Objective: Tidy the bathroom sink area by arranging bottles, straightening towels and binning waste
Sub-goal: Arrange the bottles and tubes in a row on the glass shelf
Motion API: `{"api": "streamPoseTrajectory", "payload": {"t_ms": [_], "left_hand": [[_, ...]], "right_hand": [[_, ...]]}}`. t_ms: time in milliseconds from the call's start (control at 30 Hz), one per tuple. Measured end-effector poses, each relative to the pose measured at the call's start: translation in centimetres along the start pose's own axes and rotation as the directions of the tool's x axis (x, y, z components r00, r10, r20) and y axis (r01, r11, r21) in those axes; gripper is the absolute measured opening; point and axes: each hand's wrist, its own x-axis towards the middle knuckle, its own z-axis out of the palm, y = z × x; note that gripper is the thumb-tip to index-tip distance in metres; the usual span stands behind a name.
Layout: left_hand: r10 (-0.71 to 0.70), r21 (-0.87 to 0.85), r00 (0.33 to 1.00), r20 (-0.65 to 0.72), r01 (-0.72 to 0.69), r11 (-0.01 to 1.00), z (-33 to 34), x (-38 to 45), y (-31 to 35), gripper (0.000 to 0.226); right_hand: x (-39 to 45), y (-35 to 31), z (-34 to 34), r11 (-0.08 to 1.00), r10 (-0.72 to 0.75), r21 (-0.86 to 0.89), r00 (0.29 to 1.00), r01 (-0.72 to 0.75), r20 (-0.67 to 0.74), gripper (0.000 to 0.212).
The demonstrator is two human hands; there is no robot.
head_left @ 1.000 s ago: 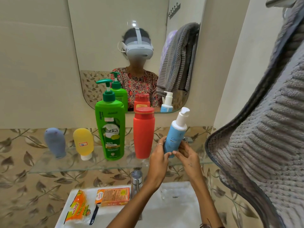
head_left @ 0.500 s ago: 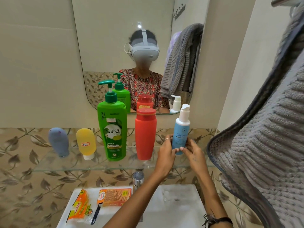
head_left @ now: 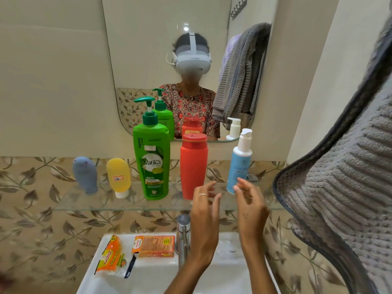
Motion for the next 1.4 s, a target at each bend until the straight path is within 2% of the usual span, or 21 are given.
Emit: {"api": "streamPoseTrajectory", "payload": {"t_ms": [33,133,233,333,433,600,867,933,1033,1133,1233,1333,1400], "left_hand": [[-0.03,0.007,0.998,-0.061,0.031,1.0,-0.8,-0.3,-0.3,0.037],[-0.162,0.034,0.978,-0.129,0.168,0.985,-2.6,0.0,-1.0,0.052],[-0.277,0.05,0.959,-0.055,0.28,0.959,-3.3,1.3,-1.5,0.058],[-0.299,0.092,0.954,-0.001,0.298,0.95,-3.6,3.0,-2.2,0.048],[-0.256,0.132,0.967,0.01,0.253,0.958,-3.3,4.4,-2.5,0.037],[-0.238,0.144,0.965,0.107,0.222,0.964,-1.6,5.5,-2.5,0.036],[-0.222,0.146,0.962,0.157,0.2,0.969,-1.5,5.2,-2.5,0.037],[-0.206,0.145,0.969,0.136,0.187,0.972,-2.3,4.4,-2.3,0.036],[-0.131,0.079,0.99,0.05,0.127,0.989,-4.4,2.3,-2.1,0.02],[-0.091,0.082,0.988,-0.121,0.101,0.991,-7.2,1.6,-2.3,0.023],[-0.172,0.04,0.944,-0.282,0.19,0.981,-10.0,2.7,-3.0,0.032],[-0.311,0.045,0.929,-0.201,0.326,0.944,-12.0,4.0,-4.1,0.053],[-0.323,0.089,0.941,-0.101,0.332,0.939,-12.5,4.7,-4.5,0.058]], "right_hand": [[-0.6,-0.5,0.6,1.0,-0.024,0.012,0.999,0.023,0.049,0.028],[-1.5,-1.8,2.5,0.995,0.065,0.059,0.969,-0.081,0.238,0.04],[-1.6,-2.2,4.0,0.987,0.146,0.003,0.916,-0.159,0.374,0.054],[-1.5,-2.2,5.0,0.987,0.158,-0.049,0.892,-0.152,0.424,0.054],[-0.8,-1.9,5.3,0.979,0.194,-0.14,0.9,-0.15,0.391,0.046],[0.9,-0.9,4.7,0.96,0.258,-0.192,0.915,-0.206,0.311,0.036],[0.7,-0.8,4.2,0.947,0.301,-0.201,0.913,-0.251,0.276,0.034],[-0.3,-1.4,4.1,0.942,0.301,-0.208,0.937,-0.264,0.177,0.034],[-2.7,-2.9,4.6,0.975,0.18,-0.139,0.983,-0.174,0.031,0.025],[-4.3,-4.6,6.4,0.992,0.112,-0.07,0.984,-0.103,0.14,0.022],[-4.7,-5.7,8.5,0.987,0.154,0.006,0.939,-0.163,0.308,0.034],[-4.9,-6.2,10.4,0.962,0.21,0.066,0.871,-0.266,0.445,0.051],[-5.1,-6.3,11.5,0.956,0.205,0.085,0.847,-0.28,0.491,0.052]]}}
